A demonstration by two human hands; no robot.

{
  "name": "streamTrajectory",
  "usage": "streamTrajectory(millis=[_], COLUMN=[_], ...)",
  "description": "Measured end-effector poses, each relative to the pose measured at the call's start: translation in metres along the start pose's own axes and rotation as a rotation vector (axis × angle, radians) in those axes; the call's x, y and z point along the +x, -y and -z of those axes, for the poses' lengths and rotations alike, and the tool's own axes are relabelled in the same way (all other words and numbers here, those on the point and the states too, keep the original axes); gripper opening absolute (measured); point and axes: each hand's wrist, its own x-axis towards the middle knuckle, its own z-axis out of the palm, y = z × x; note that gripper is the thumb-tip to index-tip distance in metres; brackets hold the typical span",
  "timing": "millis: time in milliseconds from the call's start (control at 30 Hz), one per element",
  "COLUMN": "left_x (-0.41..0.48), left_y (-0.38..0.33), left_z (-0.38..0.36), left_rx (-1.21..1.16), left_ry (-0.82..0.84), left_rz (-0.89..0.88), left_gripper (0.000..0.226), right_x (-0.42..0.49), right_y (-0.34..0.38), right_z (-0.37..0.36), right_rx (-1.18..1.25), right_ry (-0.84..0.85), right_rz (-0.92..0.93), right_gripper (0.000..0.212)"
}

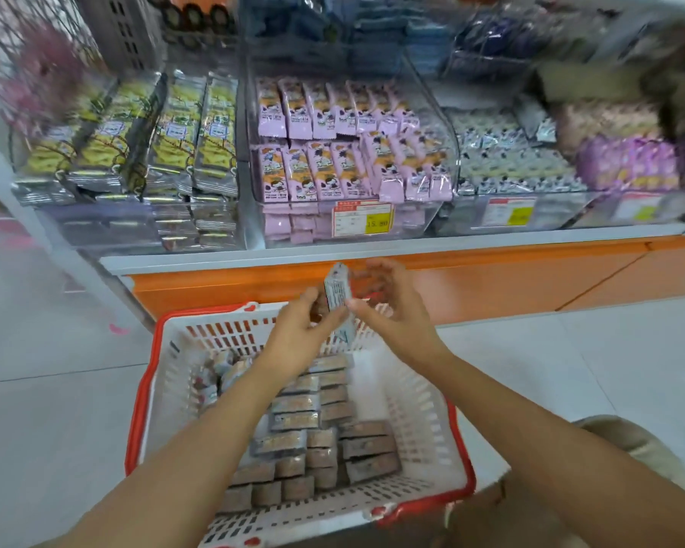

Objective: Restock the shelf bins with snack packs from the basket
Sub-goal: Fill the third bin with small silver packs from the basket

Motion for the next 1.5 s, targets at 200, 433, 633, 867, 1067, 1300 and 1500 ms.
streamTrajectory(millis=[200,433,633,867,1067,1300,1500], left_x=[0.013,0.04,0.069,0.078,0.089,0.093,0.087], left_y=[-0.06,-0.101,-0.094,-0.078,-0.069,-0.067,-0.073], left_z=[-0.016,-0.026,-0.021,-0.026,-0.03,-0.031,-0.028], left_rx=[-0.263,0.366,1.032,1.19,1.258,1.299,1.243], left_ry=[0.001,-0.262,-0.239,-0.275,-0.361,-0.375,-0.33], left_rz=[-0.036,-0.531,-0.549,-0.528,-0.583,-0.584,-0.583], left_gripper=[0.023,0.04,0.078,0.089,0.09,0.089,0.09], right_x=[-0.017,0.002,0.073,0.156,0.206,0.209,0.171], right_y=[0.022,0.069,0.069,0.051,0.029,0.02,0.053], right_z=[0.041,0.111,0.192,0.245,0.255,0.257,0.22], right_rx=[-0.152,-0.236,-0.485,-0.819,-1.002,-1.024,-0.875], right_ry=[-0.015,-0.266,-0.551,-0.649,-0.594,-0.618,-0.532], right_rz=[0.106,0.239,0.144,-0.046,-0.123,-0.172,0.071], right_gripper=[0.034,0.027,0.025,0.031,0.029,0.025,0.02])
